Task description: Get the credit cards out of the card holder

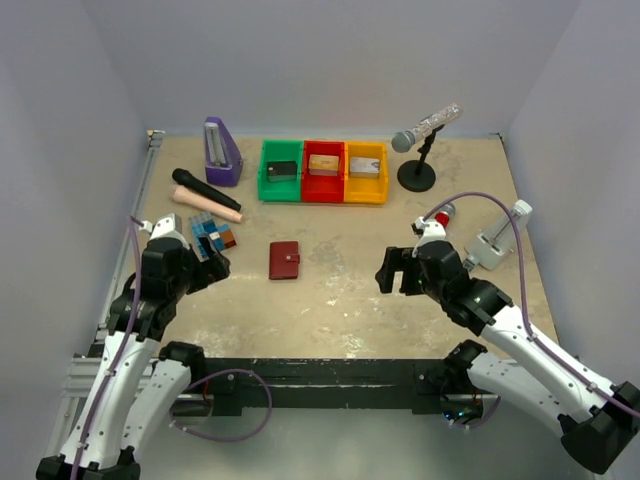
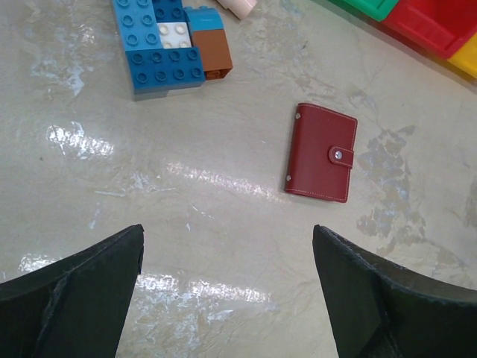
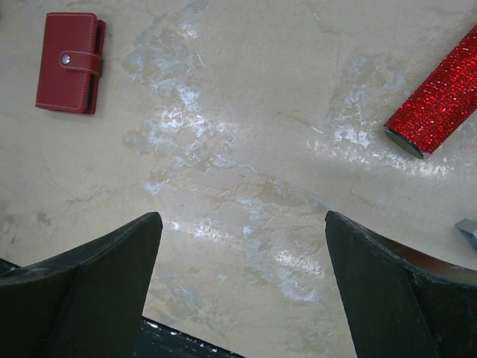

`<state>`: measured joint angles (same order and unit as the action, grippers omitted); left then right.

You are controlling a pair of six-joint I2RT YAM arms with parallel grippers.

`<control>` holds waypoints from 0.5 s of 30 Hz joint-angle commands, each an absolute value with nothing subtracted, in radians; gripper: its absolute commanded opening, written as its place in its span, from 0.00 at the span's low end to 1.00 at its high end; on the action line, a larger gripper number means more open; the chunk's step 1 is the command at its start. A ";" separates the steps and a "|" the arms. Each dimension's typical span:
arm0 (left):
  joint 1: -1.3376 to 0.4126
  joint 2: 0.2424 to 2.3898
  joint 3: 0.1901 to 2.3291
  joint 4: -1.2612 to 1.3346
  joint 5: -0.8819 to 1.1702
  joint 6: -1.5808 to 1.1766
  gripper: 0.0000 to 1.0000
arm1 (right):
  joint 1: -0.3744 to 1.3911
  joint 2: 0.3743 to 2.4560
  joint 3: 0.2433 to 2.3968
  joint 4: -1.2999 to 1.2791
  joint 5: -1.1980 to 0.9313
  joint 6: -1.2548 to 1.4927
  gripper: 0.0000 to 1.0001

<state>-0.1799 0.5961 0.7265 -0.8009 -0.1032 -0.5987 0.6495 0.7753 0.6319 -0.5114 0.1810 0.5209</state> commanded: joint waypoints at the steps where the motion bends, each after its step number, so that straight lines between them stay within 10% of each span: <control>1: -0.250 0.615 0.723 -0.750 -0.078 -0.598 1.00 | 0.650 0.755 0.638 -0.460 0.127 0.515 0.95; 15: -0.476 0.995 0.729 -0.477 -0.136 -0.739 0.91 | 0.650 0.897 0.653 -0.384 0.032 0.549 0.91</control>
<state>-0.4530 0.9180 0.7212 -0.6147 -0.1123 -0.6903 0.6495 0.8379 0.6315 -0.4377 0.0872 0.5270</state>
